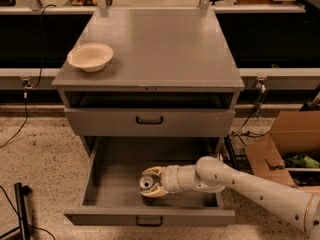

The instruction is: Pick redbull can from middle drawer and place on counter

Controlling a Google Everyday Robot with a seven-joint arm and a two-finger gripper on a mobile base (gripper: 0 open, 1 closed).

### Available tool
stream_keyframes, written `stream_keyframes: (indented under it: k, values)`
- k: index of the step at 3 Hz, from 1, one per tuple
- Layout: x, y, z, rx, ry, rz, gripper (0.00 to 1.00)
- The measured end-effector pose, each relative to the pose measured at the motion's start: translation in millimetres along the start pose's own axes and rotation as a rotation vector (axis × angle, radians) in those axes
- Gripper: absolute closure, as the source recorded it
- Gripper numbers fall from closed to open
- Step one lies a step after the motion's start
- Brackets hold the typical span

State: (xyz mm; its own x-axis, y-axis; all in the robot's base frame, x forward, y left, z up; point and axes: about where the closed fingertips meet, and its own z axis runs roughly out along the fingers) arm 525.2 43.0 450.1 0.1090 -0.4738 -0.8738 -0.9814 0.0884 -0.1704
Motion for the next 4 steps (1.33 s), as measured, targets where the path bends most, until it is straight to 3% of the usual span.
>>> stream_keyframes:
  k: [1, 2, 3, 4]
  values:
    - [-2, 0, 1, -0.011, -0.044, 0.011, 0.7]
    - [-23, -10, -13, -0.029, -0.164, 0.028, 0.92]
    - [-72, -6, -55, -0.083, -0.252, -0.025, 1.0]
    - [-128, -12, -115, -0.096, -0.235, -0.118, 1.0]
